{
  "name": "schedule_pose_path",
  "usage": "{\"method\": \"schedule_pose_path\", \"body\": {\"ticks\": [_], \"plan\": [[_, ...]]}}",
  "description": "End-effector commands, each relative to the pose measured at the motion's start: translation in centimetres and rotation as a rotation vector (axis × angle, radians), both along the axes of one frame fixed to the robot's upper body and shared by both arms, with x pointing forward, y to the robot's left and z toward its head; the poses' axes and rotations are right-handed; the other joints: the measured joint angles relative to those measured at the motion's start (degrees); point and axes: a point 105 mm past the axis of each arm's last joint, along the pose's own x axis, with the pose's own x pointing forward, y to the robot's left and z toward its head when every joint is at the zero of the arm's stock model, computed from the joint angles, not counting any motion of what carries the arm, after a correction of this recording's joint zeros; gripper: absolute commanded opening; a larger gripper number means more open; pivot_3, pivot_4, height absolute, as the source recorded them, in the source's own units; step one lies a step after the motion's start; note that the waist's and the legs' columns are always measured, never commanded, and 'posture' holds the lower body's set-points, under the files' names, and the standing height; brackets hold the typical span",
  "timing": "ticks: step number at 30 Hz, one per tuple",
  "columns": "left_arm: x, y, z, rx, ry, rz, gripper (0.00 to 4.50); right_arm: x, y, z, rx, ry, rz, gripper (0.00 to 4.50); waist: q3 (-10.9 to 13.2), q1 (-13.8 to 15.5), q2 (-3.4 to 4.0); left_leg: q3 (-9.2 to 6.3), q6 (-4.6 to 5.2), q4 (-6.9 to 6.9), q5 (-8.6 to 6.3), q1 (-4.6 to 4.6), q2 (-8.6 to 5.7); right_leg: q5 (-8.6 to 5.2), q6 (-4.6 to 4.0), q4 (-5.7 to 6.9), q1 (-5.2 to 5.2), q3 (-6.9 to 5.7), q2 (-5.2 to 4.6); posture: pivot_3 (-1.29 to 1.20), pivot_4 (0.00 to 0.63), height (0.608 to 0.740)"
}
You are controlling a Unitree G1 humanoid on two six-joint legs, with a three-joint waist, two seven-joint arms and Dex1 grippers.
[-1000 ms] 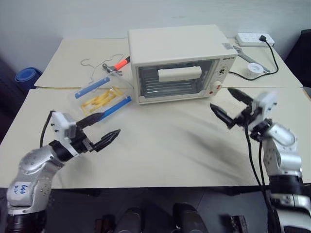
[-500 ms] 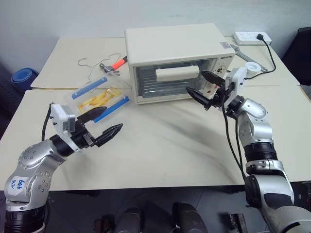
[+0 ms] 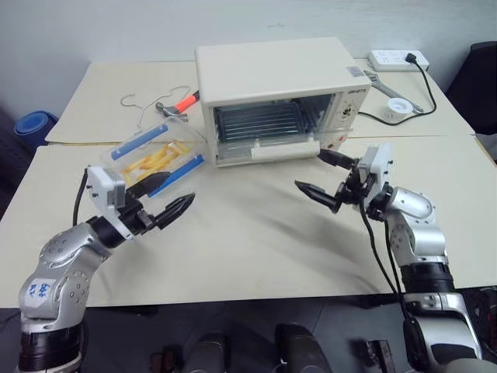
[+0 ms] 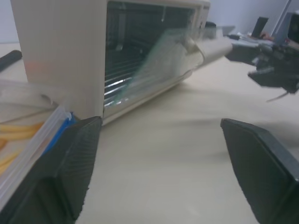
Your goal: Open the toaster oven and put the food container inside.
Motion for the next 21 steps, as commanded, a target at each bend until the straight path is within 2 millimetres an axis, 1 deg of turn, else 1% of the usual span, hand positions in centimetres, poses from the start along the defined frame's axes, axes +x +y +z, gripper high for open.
{"method": "schedule_pose_path", "body": {"ticks": [1,5,7,9,10,11,13,16,18,20,21], "plan": [[1.6,-0.7,1.3,-0.055,-0.030,-0.010,2.95,-0.7,0.1,0.2,-0.047,-0.047,0.017,4.50,0.0,0.1,0.00,0.01,0.00,0.00,0.00,0.00,-0.03,0.00,0.00,0.02,0.00,-0.02,0.03,0.00,0.150,0.740],[4.1,-3.0,2.0,-0.047,-0.048,-0.065,1.76,-0.7,-0.1,0.0,-0.055,-0.062,0.001,4.50,0.0,0.1,-0.01,0.04,0.03,0.01,0.02,0.01,-0.14,0.02,0.04,0.08,-0.01,-0.35,0.06,0.00,0.150,0.740],[5.5,-4.2,2.4,-0.055,-0.059,-0.079,1.05,-0.7,0.0,-0.1,-0.061,-0.065,0.002,4.50,0.0,0.1,-0.01,0.02,0.04,0.01,0.02,0.00,-0.16,0.03,0.05,0.09,0.00,-0.50,0.06,0.00,0.150,0.740],[7.4,-6.2,2.3,-0.025,-0.065,-0.096,0.53,-1.0,0.0,-0.6,-0.081,-0.065,0.002,4.50,0.0,0.2,-0.03,0.02,0.04,0.02,0.03,0.00,-0.17,0.03,0.05,0.12,0.01,-0.55,0.07,0.00,0.150,0.740],[7.6,-7.9,1.6,0.024,-0.065,-0.146,0.31,-1.4,-0.6,-1.2,-0.094,-0.050,-0.012,4.50,0.0,0.3,-0.03,-0.01,0.05,0.07,0.03,-0.03,-0.16,0.03,0.06,0.10,0.02,-0.62,0.10,0.00,0.150,0.740],[7.5,-9.1,0.7,0.071,-0.060,-0.188,0.31,-1.9,-1.3,-1.9,-0.109,-0.032,-0.031,4.50,0.0,-0.3,-0.02,-0.02,0.04,0.06,0.03,-0.04,-0.17,0.03,0.07,0.10,0.04,-0.64,0.09,0.00,0.150,0.740],[7.0,-10.4,-0.8,0.147,-0.055,-0.249,0.31,-2.7,-2.5,-3.0,-0.128,-0.003,-0.072,4.50,0.0,0.6,-0.01,-0.16,0.03,-0.07,0.02,-0.03,-0.19,0.04,0.07,0.12,-0.09,-0.68,0.10,0.00,0.150,0.740],[6.3,-10.8,-2.7,0.203,-0.032,-0.277,0.31,-4.0,-5.2,-4.7,-0.156,0.042,-0.169,4.50,0.0,1.3,-0.01,-0.22,0.03,-0.04,0.02,-0.16,-0.24,0.04,0.07,0.04,-0.08,-0.79,0.05,0.00,0.150,0.740],[5.6,-10.9,-4.3,0.254,-0.013,-0.287,0.31,-5.1,-7.4,-5.7,-0.161,0.077,-0.248,4.50,0.0,1.5,-0.01,-0.23,0.08,0.14,0.03,-0.32,-0.30,0.05,0.09,0.05,-0.11,-0.78,0.00,0.00,0.150,0.740],[5.1,-10.9,-5.8,0.298,0.000,-0.281,0.31,-6.0,-9.1,-5.8,-0.150,0.091,-0.308,4.50,0.0,1.6,-0.01,-0.23,0.10,0.29,0.04,-0.36,-0.31,0.08,0.14,0.03,-0.09,-0.77,-0.01,0.00,0.150,0.740],[4.9,-10.9,-6.2,0.313,0.000,-0.276,0.31,-6.3,-9.5,-5.7,-0.149,0.090,-0.322,4.50,0.0,1.6,-0.01,-0.23,0.11,0.40,0.04,-0.37,-0.31,0.08,0.14,0.01,-0.09,-0.74,-0.02,0.00,0.150,0.740]]}}
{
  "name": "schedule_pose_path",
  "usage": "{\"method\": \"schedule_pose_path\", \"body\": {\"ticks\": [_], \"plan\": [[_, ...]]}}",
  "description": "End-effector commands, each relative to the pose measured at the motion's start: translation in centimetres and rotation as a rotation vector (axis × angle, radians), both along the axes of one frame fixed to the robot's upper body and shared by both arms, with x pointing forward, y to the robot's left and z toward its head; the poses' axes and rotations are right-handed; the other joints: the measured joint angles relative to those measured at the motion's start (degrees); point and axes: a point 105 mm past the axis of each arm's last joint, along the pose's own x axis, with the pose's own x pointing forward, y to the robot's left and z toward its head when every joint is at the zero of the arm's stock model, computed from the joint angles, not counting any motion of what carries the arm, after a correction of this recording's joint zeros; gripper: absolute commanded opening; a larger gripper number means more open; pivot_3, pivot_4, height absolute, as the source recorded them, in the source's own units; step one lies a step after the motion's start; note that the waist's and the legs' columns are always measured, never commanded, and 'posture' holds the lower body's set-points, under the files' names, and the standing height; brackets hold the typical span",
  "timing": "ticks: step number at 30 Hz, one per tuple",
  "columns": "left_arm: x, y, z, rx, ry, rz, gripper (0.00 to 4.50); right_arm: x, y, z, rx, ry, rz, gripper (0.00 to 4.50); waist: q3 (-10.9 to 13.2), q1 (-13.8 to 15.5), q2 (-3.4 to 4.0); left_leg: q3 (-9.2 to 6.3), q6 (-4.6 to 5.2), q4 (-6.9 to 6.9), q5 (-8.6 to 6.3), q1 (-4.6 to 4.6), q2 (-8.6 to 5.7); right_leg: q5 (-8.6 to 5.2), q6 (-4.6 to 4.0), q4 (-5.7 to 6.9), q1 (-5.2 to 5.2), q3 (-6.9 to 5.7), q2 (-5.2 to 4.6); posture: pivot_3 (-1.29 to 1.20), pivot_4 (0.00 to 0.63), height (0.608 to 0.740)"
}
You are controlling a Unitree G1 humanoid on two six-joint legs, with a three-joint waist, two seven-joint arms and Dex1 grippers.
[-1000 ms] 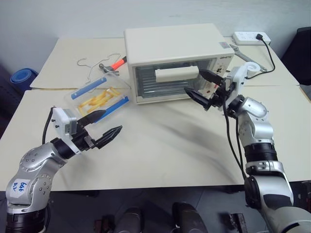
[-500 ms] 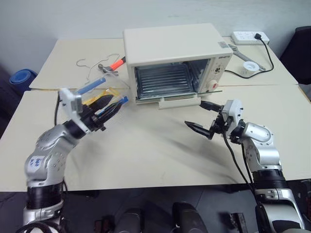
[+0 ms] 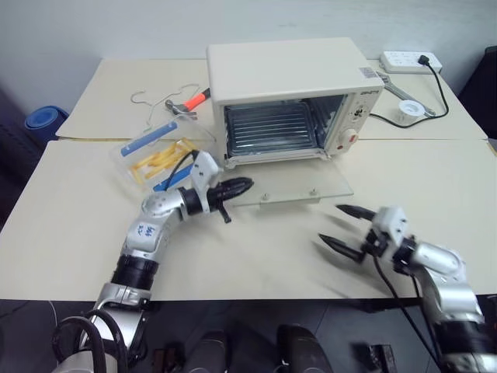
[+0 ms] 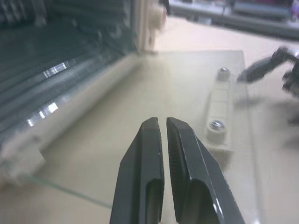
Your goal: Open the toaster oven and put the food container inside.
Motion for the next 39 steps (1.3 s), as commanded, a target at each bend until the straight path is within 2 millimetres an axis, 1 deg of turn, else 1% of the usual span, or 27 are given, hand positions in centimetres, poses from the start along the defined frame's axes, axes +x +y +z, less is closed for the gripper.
{"method": "schedule_pose_path", "body": {"ticks": [1,4,5,6,8,9,11,12,13,15,16,17,18,19,20,21,22,23,25,26,28,31,34,36,37,39], "plan": [[-1.0,-0.3,-0.5,0.046,-0.052,-0.005,0.31,-0.8,-1.7,2.8,0.012,-0.118,-0.048,4.50,0.0,0.0,0.00,0.01,0.00,0.05,0.00,0.02,0.00,0.00,0.00,-0.02,0.01,0.02,0.00,0.00,0.150,0.740],[-1.8,0.2,-1.1,0.027,-0.050,0.023,0.31,-1.2,-2.0,3.8,0.058,-0.154,-0.037,4.50,0.0,-0.2,0.02,0.07,-0.01,0.12,0.00,0.20,0.04,0.00,0.00,0.00,0.14,0.10,0.02,0.00,0.150,0.740],[-2.2,0.6,-0.8,-0.012,-0.054,0.034,0.31,-1.1,-1.9,4.1,0.070,-0.149,-0.029,4.50,0.0,-0.2,0.02,0.09,-0.01,0.04,0.00,0.36,0.05,0.00,0.00,0.02,0.23,0.13,0.01,0.00,0.150,0.740],[-3.1,1.0,-0.2,-0.074,-0.062,0.023,0.31,-1.1,-1.6,4.6,0.105,-0.140,-0.003,4.50,0.0,-0.3,0.02,0.11,-0.02,-0.05,-0.01,0.47,0.06,0.00,0.00,0.02,0.29,0.15,0.01,0.00,0.150,0.740],[-4.5,2.2,1.2,-0.165,-0.109,0.029,0.70,-0.9,-0.9,5.8,0.160,-0.167,0.035,4.50,0.0,-0.4,0.02,0.18,-0.02,-0.30,-0.01,0.55,0.09,0.00,0.00,-0.02,0.25,0.27,-0.03,0.00,0.150,0.740],[-5.3,3.8,1.3,-0.189,-0.099,0.070,0.89,-0.8,-0.3,6.5,0.166,-0.206,0.064,4.50,0.0,-0.4,0.02,0.18,-0.04,-0.34,-0.02,0.54,0.14,-0.01,-0.01,-0.02,0.19,0.33,-0.09,0.00,0.150,0.740],[-6.2,6.4,1.3,-0.211,-0.083,0.175,1.52,-0.6,0.6,7.3,0.187,-0.236,0.106,4.50,0.0,-0.3,0.02,0.14,-0.09,-0.38,-0.05,0.54,0.23,-0.02,-0.04,-0.05,0.15,0.33,-0.09,0.00,0.150,0.740],[-6.5,7.3,1.3,-0.217,-0.076,0.215,1.80,-0.6,0.9,7.5,0.198,-0.237,0.118,4.50,0.0,-0.2,0.02,0.11,-0.10,-0.38,-0.05,0.54,0.24,-0.03,-0.07,-0.10,0.15,0.30,-0.09,0.00,0.150,0.740],[-6.9,8.5,1.3,-0.229,-0.062,0.267,2.16,-0.5,1.4,7.7,0.191,-0.262,0.137,4.50,0.0,-0.2,0.02,0.08,-0.11,-0.39,-0.06,0.54,0.27,-0.04,-0.08,-0.12,0.16,0.31,-0.09,0.00,0.150,0.740],[-8.5,13.1,1.4,-0.253,-0.048,0.457,2.76,-0.9,3.4,8.1,0.152,-0.339,0.242,4.50,0.0,-0.2,0.01,0.03,-0.11,-0.37,-0.06,0.55,0.26,-0.04,-0.08,-0.15,0.23,0.35,-0.10,0.00,0.150,0.740],[-9.7,16.1,1.5,-0.275,-0.048,0.591,3.16,-1.0,4.5,8.1,0.153,-0.361,0.292,4.50,0.0,-0.2,0.00,0.03,-0.11,-0.37,-0.06,0.55,0.25,-0.04,-0.09,-0.17,0.25,0.47,-0.10,0.00,0.150,0.740],[-10.5,18.0,1.5,-0.288,-0.049,0.678,3.38,-1.2,5.1,8.1,0.157,-0.371,0.323,4.50,0.0,-0.5,0.00,0.04,-0.11,-0.39,-0.06,0.55,0.25,-0.04,-0.09,-0.21,0.24,0.62,-0.10,0.00,0.150,0.740],[-11.5,19.8,1.2,-0.290,-0.043,0.762,3.70,-1.1,5.6,8.1,0.171,-0.379,0.337,4.50,0.0,-0.4,0.00,0.07,-0.13,-0.44,-0.10,0.59,0.29,-0.04,-0.10,-0.21,0.21,0.82,-0.07,0.00,0.150,0.740],[-12.5,21.1,0.8,-0.294,-0.027,0.825,3.99,-0.9,6.0,8.2,0.188,-0.385,0.341,4.50,0.0,-0.3,0.00,0.05,-0.13,-0.44,-0.11,0.59,0.29,-0.05,-0.10,-0.21,0.22,0.82,-0.07,0.00,0.150,0.740],[-13.1,22.1,0.4,-0.279,-0.005,0.884,4.33,-0.7,6.3,8.3,0.201,-0.390,0.343,4.50,0.0,-0.3,0.00,0.06,-0.12,-0.45,-0.11,0.59,0.29,-0.05,-0.11,-0.23,0.21,0.83,-0.07,0.00,0.150,0.740],[-13.5,22.6,0.1,-0.268,0.011,0.923,4.48,-0.5,6.5,8.4,0.208,-0.394,0.344,4.50,0.0,-0.1,0.00,0.06,-0.11,-0.44,-0.12,0.59,0.28,-0.05,-0.11,-0.23,0.22,0.84,-0.07,0.00,0.150,0.740],[-13.6,22.8,-0.2,-0.245,0.046,0.942,4.48,-0.4,6.7,8.3,0.210,-0.391,0.348,4.50,0.0,0.3,0.00,0.06,-0.08,-0.42,-0.12,0.59,0.21,-0.05,-0.11,-0.25,0.25,0.86,-0.11,0.00,0.150,0.740],[-13.4,22.8,0.2,-0.228,0.049,0.958,4.48,-0.2,6.9,8.1,0.210,-0.385,0.355,4.50,0.0,0.7,-0.02,0.00,-0.05,-0.41,-0.10,0.59,0.13,-0.05,-0.11,-0.25,0.27,0.85,-0.14,0.00,0.150,0.740],[-12.0,23.1,1.5,-0.276,0.089,1.020,4.48,-0.1,7.1,8.0,0.206,-0.381,0.365,4.50,0.0,1.5,-0.07,-0.06,-0.01,-0.34,-0.11,0.59,0.06,-0.05,-0.10,-0.27,0.34,0.92,-0.14,0.00,0.150,0.740],[-11.1,22.8,2.7,-0.322,0.097,1.008,4.48,0.0,7.1,8.0,0.203,-0.382,0.369,4.50,0.0,1.8,-0.11,-0.23,-0.01,-0.33,-0.11,0.58,0.03,-0.05,-0.10,-0.27,0.38,0.99,-0.14,0.00,0.150,0.740],[-9.6,22.1,4.2,-0.344,0.156,0.966,4.48,0.3,7.0,8.1,0.194,-0.387,0.373,4.50,0.0,1.9,-0.23,-0.59,-0.05,-0.30,-0.11,0.55,0.00,-0.05,-0.11,-0.25,0.45,1.04,-0.11,0.00,0.150,0.740],[-7.6,23.0,3.9,-0.295,0.327,1.039,4.48,0.7,7.0,8.2,0.186,-0.389,0.375,4.50,0.0,1.0,-0.20,-0.59,-0.11,-0.38,-0.12,0.55,-0.05,-0.06,-0.14,-0.01,0.28,1.12,-0.07,0.00,0.150,0.740],[-5.0,22.9,5.5,-0.330,0.384,1.051,4.48,0.9,7.0,8.2,0.181,-0.390,0.376,4.50,0.0,-0.1,-0.18,-0.68,-0.15,-0.54,-0.10,0.60,-0.08,-0.08,-0.17,0.16,0.13,1.09,0.13,0.00,0.150,0.740],[-3.5,23.1,5.4,-0.295,0.468,1.084,4.48,1.2,7.0,8.0,0.180,-0.385,0.374,4.50,0.0,-0.6,-0.19,-0.73,-0.19,-0.55,-0.10,0.61,-0.09,-0.08,-0.16,0.15,0.08,0.96,0.23,0.00,0.150,0.740],[-2.8,23.4,5.4,-0.288,0.483,1.108,4.48,1.3,7.0,7.9,0.181,-0.383,0.373,4.50,0.0,-0.8,-0.20,-0.75,-0.20,-0.55,-0.10,0.61,-0.10,-0.07,-0.15,0.14,0.07,0.98,0.26,0.00,0.150,0.740],[-1.2,23.2,5.3,-0.293,0.533,1.121,4.48,1.4,6.9,7.6,0.184,-0.379,0.369,4.50,0.0,-1.1,-0.20,-0.78,-0.21,-0.53,-0.10,0.61,-0.12,-0.07,-0.14,0.15,0.04,0.98,0.35,0.00,0.150,0.740]]}}
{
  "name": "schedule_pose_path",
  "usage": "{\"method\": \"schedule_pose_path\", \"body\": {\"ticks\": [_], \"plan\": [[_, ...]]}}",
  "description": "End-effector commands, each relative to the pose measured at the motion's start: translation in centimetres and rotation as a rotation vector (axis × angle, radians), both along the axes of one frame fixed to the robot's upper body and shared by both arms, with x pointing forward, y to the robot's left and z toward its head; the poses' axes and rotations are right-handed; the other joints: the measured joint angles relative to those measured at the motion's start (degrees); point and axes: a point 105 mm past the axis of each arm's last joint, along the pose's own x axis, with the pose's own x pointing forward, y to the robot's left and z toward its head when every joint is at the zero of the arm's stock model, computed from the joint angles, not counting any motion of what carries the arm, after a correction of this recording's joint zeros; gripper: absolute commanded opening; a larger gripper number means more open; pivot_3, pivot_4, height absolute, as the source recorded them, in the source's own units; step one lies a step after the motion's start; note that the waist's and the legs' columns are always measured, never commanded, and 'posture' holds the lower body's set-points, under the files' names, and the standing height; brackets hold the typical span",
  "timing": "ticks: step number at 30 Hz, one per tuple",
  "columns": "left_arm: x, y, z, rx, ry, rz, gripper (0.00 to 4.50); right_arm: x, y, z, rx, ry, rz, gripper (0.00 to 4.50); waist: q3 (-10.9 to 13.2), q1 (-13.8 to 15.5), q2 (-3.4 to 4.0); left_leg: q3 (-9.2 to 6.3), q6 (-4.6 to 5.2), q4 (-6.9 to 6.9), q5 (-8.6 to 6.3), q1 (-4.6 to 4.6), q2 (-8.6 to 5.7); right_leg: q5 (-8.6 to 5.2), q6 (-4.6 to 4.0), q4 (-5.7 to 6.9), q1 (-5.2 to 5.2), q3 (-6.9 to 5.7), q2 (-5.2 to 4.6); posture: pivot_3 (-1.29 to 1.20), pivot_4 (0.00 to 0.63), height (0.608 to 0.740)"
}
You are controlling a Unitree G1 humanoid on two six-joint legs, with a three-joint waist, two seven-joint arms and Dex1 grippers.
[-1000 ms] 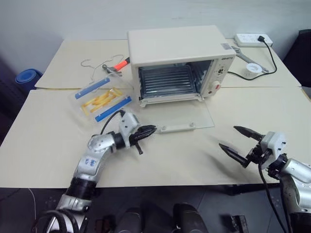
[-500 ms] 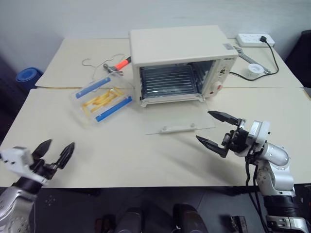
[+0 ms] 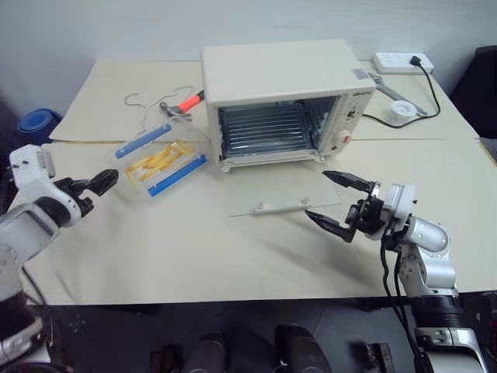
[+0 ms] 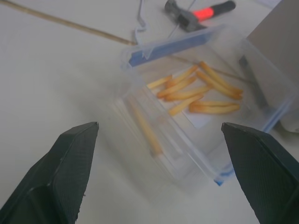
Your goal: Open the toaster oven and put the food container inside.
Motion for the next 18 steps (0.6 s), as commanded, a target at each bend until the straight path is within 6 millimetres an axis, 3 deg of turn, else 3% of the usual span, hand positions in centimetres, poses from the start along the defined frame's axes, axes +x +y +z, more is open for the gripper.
{"method": "schedule_pose_path", "body": {"ticks": [1,4,7,11,15,18], "plan": [[1.8,0.4,-0.2,-0.025,0.074,0.040,4.48,-0.1,-0.1,0.2,0.007,-0.029,-0.001,4.50,0.0,-0.1,0.00,-0.03,0.00,0.00,0.00,0.00,-0.03,0.00,0.00,0.01,0.00,0.00,0.08,0.00,0.150,0.740],[3.3,-0.8,-0.6,-0.044,0.124,-0.007,4.48,-0.2,0.0,-0.1,0.012,-0.022,-0.005,4.50,0.0,-0.2,0.00,-0.05,-0.04,0.04,0.00,0.00,-0.01,0.00,0.01,0.00,-0.01,0.01,0.21,0.00,0.150,0.740],[3.9,-0.3,-1.6,0.003,0.180,0.008,4.30,-0.4,0.2,-0.3,0.017,-0.017,-0.006,4.50,0.0,-0.7,0.00,-0.07,-0.08,0.04,0.00,0.00,0.00,0.01,0.01,0.02,-0.04,0.03,0.24,0.00,0.150,0.740],[4.4,0.2,-2.0,0.023,0.195,0.019,3.35,-0.6,0.4,-0.5,0.023,-0.010,-0.012,4.50,0.0,-0.8,0.00,-0.23,-0.19,0.02,-0.02,0.00,0.01,0.01,0.01,0.03,-0.15,0.16,0.39,0.00,0.150,0.740],[4.8,0.6,-0.8,-0.008,0.137,0.047,2.08,-0.7,0.7,-0.8,0.024,-0.009,-0.024,4.50,0.0,-0.7,0.00,-0.29,-0.23,0.09,-0.01,0.00,0.03,0.01,0.01,0.05,-0.18,0.17,0.37,0.00,0.150,0.740],[4.2,1.4,-0.2,0.029,0.127,0.055,1.39,-0.6,0.8,-0.8,0.023,-0.009,-0.030,4.50,0.0,-0.7,0.00,-0.29,-0.23,0.09,-0.01,0.00,0.02,0.01,0.01,0.07,-0.18,0.18,0.35,0.00,0.150,0.740]]}}
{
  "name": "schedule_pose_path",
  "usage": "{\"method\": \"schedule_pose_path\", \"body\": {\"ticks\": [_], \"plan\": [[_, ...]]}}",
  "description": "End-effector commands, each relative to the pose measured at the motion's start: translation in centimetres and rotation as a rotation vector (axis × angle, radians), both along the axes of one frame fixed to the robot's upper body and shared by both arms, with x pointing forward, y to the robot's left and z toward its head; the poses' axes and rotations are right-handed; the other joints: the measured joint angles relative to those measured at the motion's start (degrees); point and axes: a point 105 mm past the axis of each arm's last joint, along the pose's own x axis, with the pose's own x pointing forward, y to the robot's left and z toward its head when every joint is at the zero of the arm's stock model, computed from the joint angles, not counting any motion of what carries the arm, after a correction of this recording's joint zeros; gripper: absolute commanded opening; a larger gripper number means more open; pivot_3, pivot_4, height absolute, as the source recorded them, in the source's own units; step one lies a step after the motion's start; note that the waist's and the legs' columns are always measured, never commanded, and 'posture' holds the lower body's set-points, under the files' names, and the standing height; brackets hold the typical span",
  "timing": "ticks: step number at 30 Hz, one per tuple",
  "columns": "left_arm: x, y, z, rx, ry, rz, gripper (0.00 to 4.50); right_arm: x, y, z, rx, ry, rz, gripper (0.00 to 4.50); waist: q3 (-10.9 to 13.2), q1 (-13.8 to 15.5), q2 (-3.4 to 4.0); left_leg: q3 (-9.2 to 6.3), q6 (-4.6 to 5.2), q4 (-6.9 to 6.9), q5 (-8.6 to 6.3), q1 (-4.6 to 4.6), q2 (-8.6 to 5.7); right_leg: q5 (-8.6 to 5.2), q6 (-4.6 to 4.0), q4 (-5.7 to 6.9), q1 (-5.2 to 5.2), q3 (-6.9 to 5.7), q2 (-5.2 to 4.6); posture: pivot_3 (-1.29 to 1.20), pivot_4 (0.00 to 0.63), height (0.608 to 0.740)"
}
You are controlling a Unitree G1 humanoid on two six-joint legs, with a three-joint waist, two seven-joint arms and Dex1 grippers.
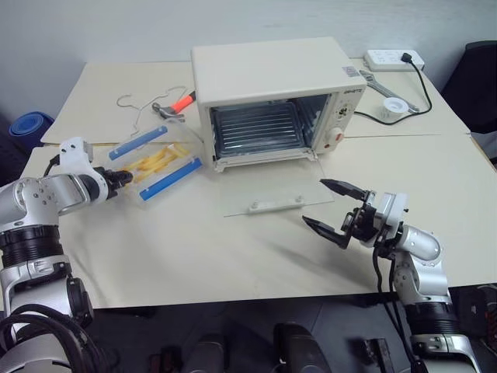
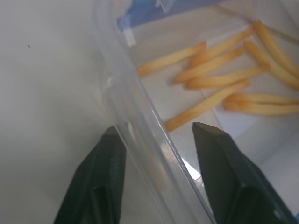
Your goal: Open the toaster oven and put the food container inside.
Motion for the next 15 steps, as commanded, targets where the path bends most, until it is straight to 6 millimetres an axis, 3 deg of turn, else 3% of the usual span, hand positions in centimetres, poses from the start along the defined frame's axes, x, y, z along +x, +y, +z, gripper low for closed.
{"method": "schedule_pose_path", "body": {"ticks": [1,5,8,12,15], "plan": [[-1.0,1.6,2.2,0.094,-0.060,0.009,1.12,-0.3,0.2,0.7,0.000,-0.043,-0.003,4.50,0.0,-0.1,0.00,0.00,0.00,-0.01,0.00,0.00,0.00,0.00,0.00,0.03,-0.01,0.00,0.00,0.00,0.150,0.740],[-2.9,2.2,3.3,0.215,-0.056,-0.061,0.13,-0.2,0.0,0.8,-0.006,-0.042,-0.015,4.50,0.0,-0.2,-0.01,-0.07,-0.07,-0.09,-0.04,0.00,-0.02,0.00,0.00,0.14,-0.25,0.31,0.00,0.00,0.150,0.740],[-4.4,2.4,4.2,0.260,-0.064,-0.087,0.10,-0.3,-0.2,0.9,-0.009,-0.043,-0.030,4.50,0.0,-0.1,-0.02,-0.06,-0.12,-0.06,-0.07,-0.10,-0.04,0.00,-0.01,0.46,-0.63,0.40,-0.03,0.00,0.150,0.740],[-6.4,-0.8,3.8,0.276,-0.040,-0.205,0.10,-0.9,-0.6,0.6,-0.012,-0.025,-0.048,4.50,0.0,0.4,-0.02,-0.08,-0.12,-0.03,-0.08,-0.12,-0.07,0.00,-0.02,0.47,-0.62,0.55,-0.11,0.00,0.150,0.740],[-6.1,-5.2,2.8,0.228,-0.047,-0.311,0.10,-1.2,-1.1,0.3,-0.017,-0.007,-0.073,4.50,0.0,1.5,-0.03,-0.08,-0.11,0.03,-0.09,-0.14,-0.13,0.00,-0.02,0.46,-0.61,0.72,-0.12,0.00,0.150,0.740]]}}
